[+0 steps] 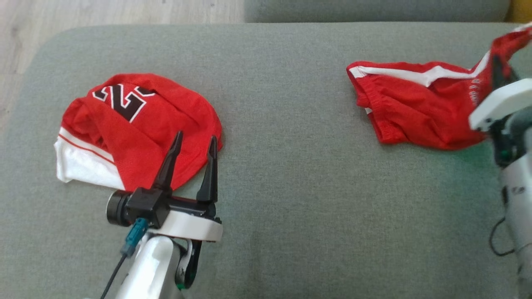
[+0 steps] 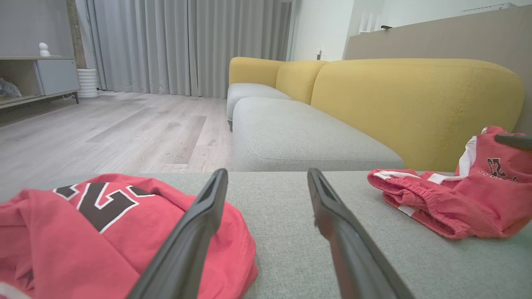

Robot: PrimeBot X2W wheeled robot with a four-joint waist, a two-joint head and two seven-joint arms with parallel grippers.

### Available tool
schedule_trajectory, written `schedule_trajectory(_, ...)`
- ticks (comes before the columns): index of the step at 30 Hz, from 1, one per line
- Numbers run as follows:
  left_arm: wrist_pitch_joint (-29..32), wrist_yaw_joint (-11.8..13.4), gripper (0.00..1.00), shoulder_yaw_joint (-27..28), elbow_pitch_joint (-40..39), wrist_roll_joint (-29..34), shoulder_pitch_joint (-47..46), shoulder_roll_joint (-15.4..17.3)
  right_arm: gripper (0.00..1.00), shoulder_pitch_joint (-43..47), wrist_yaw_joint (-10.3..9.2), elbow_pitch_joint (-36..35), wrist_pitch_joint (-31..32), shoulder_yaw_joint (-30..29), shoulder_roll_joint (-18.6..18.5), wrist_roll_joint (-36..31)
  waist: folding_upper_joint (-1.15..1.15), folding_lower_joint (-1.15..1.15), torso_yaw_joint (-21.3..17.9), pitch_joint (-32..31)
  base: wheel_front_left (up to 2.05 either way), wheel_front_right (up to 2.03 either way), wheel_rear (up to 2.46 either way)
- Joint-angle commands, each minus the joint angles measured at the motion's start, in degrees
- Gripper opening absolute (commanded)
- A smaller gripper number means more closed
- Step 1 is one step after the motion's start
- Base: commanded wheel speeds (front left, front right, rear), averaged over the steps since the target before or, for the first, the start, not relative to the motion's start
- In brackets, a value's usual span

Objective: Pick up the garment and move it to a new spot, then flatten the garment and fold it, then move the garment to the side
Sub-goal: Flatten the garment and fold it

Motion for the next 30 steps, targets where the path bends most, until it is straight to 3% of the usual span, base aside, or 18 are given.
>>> schedule_trajectory(1,-0.3,0.4,1.00,2.1,-1.6,0.5,-0.4,0.5,0.00,0.0,-0.04,-3.2,0.1,2.6,0.6,1.7,0.00,0.01,0.4,-0.5,0.00,0.00,0.00)
schedule_trajectory(10,-0.3,0.2,1.00,1.9,-1.6,0.6,0.4,0.5,0.00,2.3,-0.04,-10.1,1.6,14.1,1.2,10.1,0.00,0.01,2.4,-0.8,0.00,0.00,0.00)
schedule_trajectory(18,-0.3,0.8,1.00,1.3,-1.6,-0.2,0.4,0.5,0.00,3.0,-0.04,-11.6,2.5,23.3,1.0,13.5,0.00,0.01,4.5,-0.4,0.00,0.00,0.00)
schedule_trajectory(30,-0.3,1.3,1.00,0.7,-1.7,-1.0,-0.1,0.5,0.00,3.1,-0.04,-9.8,4.3,36.8,-2.3,17.1,0.00,0.01,5.7,0.4,0.00,0.00,0.00)
